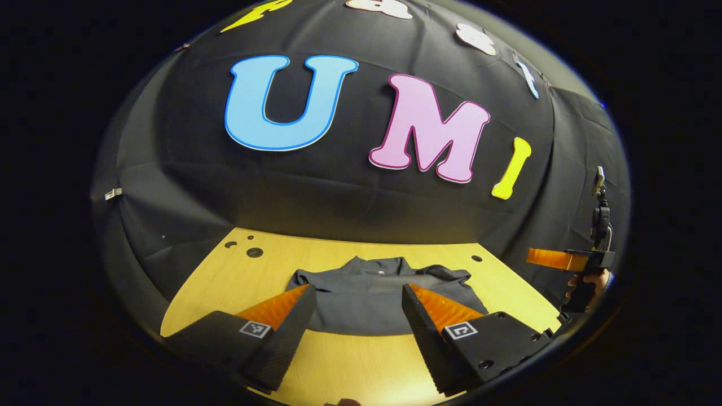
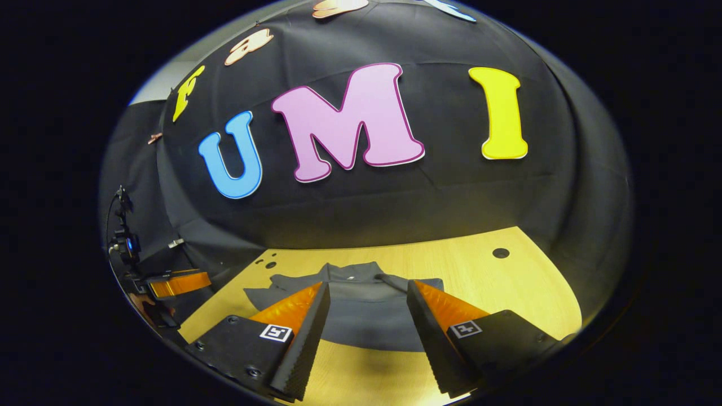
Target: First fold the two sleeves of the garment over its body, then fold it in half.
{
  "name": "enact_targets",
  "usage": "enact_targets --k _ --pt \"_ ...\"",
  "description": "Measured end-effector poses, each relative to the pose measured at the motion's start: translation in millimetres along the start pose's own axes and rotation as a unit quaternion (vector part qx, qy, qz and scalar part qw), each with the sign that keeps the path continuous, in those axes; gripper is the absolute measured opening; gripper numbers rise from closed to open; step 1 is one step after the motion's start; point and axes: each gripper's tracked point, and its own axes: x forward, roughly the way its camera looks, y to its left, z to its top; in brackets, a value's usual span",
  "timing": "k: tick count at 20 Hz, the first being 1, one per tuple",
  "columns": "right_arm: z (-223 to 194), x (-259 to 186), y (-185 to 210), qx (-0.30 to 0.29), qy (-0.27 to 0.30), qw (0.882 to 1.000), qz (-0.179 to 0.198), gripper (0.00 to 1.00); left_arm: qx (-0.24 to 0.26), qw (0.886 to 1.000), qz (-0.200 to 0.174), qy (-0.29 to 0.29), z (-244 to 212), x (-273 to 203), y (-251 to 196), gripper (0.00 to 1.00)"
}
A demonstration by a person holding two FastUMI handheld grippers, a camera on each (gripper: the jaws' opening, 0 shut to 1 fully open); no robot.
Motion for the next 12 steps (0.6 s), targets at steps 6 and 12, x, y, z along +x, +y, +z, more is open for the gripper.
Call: enact_targets --k 6,12 --pt "-8.1 -29.4 10.4 0.009 -0.002 1.0 0.002 0.86 0.015 1.0 -0.002 0.002 -6.2 -35.2 -6.9 0.96" --pt "-17.8 -60.0 12.9 0.012 -0.005 1.0 0.0 0.86 0.011 1.0 -0.015 0.01 -21.6 -62.6 -17.1 0.96"
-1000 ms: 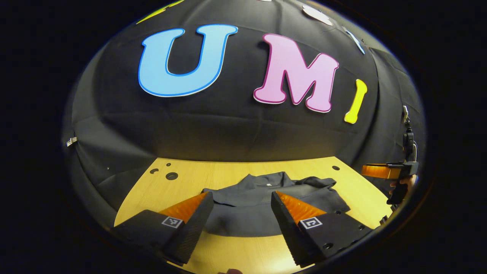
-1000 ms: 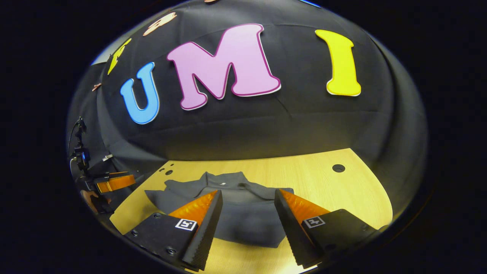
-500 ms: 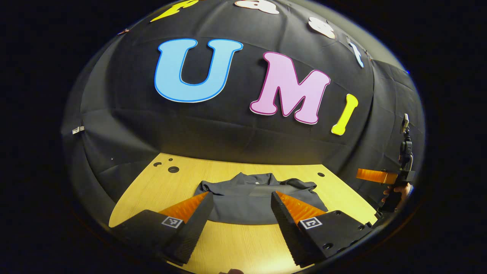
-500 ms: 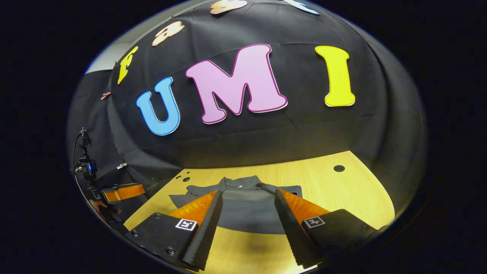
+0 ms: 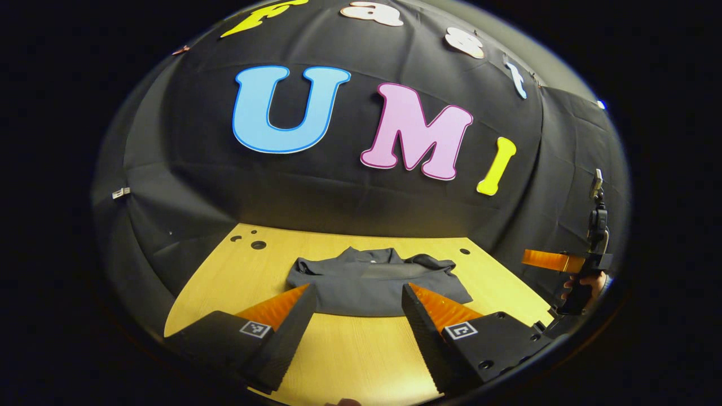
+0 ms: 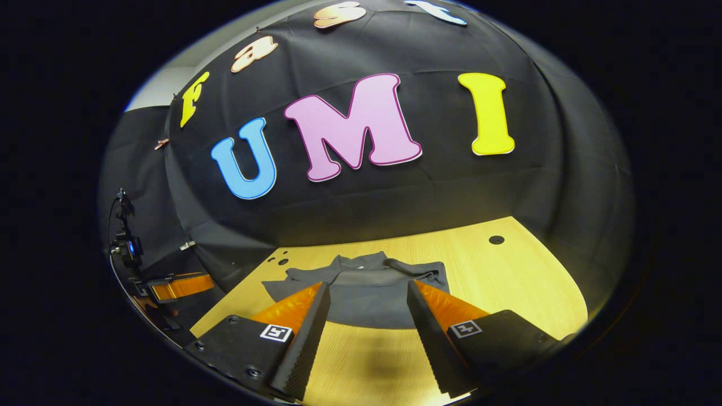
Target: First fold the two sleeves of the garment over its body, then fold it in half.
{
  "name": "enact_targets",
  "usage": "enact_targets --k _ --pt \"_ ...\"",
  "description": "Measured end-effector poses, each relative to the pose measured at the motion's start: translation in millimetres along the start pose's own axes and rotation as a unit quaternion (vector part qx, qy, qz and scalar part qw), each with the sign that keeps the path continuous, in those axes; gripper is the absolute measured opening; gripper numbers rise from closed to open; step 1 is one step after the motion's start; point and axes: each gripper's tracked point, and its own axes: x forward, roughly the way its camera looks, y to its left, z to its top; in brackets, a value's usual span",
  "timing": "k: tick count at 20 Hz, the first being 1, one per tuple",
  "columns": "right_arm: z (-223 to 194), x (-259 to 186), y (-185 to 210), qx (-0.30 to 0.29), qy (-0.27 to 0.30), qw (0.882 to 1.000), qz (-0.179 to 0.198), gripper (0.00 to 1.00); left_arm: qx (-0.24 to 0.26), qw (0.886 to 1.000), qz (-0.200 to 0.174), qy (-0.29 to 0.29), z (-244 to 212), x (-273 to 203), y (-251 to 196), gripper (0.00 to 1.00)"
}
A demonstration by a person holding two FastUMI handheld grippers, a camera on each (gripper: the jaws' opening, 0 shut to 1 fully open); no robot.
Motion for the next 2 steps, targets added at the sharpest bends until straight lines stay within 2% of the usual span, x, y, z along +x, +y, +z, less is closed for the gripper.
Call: enact_targets --k 2 --pt "-1.4 -6.2 1.3 -0.001 0.001 1.0 0.002 0.86 0.002 1.0 -0.002 0.01 -7.5 -4.4 -1.8 0.96"
